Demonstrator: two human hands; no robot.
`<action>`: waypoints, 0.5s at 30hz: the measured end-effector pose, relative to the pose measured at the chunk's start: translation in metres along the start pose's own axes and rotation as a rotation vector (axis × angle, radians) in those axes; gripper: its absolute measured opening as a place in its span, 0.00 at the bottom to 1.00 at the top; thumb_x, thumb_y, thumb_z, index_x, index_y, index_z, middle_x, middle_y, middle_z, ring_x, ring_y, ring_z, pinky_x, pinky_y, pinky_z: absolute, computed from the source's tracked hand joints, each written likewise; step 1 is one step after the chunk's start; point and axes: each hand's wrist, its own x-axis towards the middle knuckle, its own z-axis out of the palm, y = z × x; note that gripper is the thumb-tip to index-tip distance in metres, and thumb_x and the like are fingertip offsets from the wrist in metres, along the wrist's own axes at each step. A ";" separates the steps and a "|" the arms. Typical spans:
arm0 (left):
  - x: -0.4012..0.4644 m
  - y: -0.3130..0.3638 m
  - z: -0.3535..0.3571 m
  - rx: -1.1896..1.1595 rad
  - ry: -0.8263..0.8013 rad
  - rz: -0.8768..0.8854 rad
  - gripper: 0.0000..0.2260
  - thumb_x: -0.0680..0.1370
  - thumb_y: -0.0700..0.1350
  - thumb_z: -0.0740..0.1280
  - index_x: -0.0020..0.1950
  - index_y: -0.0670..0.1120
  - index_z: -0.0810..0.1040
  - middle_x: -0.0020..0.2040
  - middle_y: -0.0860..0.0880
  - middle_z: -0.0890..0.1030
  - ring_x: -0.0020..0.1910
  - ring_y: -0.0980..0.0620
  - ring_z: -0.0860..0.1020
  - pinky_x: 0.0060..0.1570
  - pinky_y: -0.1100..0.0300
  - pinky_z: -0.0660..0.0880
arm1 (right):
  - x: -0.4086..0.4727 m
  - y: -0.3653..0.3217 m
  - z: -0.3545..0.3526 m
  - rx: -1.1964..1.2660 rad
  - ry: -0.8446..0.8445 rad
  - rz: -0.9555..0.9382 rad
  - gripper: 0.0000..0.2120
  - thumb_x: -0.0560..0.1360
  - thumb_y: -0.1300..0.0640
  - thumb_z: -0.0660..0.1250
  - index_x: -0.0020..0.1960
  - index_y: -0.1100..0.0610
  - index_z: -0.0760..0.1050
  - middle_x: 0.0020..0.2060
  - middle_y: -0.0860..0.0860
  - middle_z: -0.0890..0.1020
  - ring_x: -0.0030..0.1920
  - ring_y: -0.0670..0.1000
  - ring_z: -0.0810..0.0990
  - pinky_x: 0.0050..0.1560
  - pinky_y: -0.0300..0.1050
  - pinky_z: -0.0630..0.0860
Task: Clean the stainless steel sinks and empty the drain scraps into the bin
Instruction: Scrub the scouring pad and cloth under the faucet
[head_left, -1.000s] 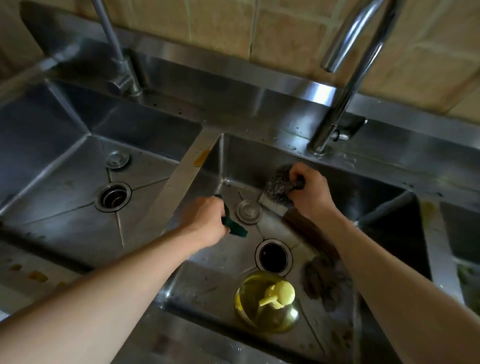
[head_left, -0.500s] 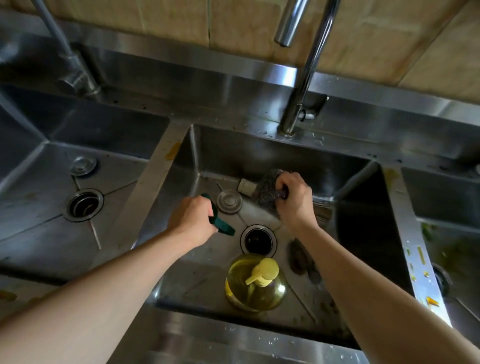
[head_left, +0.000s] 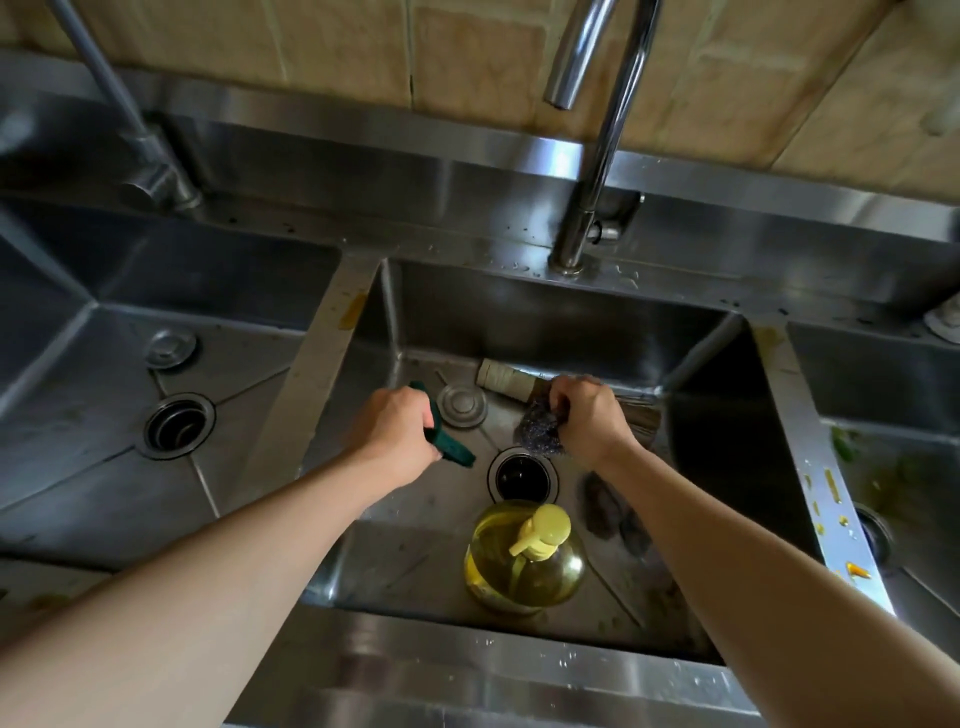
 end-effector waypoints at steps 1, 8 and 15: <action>-0.002 -0.001 -0.004 0.000 0.009 0.014 0.09 0.71 0.46 0.75 0.48 0.49 0.78 0.51 0.50 0.79 0.45 0.51 0.77 0.38 0.61 0.71 | -0.003 -0.003 -0.002 0.028 0.042 -0.031 0.13 0.68 0.73 0.64 0.41 0.56 0.69 0.43 0.52 0.72 0.41 0.54 0.72 0.36 0.40 0.66; -0.009 -0.017 -0.025 -0.018 0.046 0.079 0.11 0.70 0.45 0.76 0.49 0.47 0.79 0.52 0.48 0.81 0.50 0.49 0.79 0.44 0.60 0.76 | -0.025 -0.024 -0.010 -0.087 -0.004 0.104 0.11 0.72 0.70 0.62 0.46 0.55 0.76 0.42 0.52 0.74 0.41 0.53 0.74 0.38 0.40 0.66; -0.026 -0.032 -0.043 -0.086 0.067 0.125 0.13 0.68 0.43 0.77 0.40 0.51 0.73 0.50 0.48 0.80 0.48 0.49 0.79 0.48 0.55 0.78 | -0.037 -0.053 -0.025 0.040 0.171 -0.028 0.14 0.64 0.73 0.65 0.38 0.55 0.69 0.39 0.52 0.71 0.37 0.56 0.72 0.35 0.44 0.69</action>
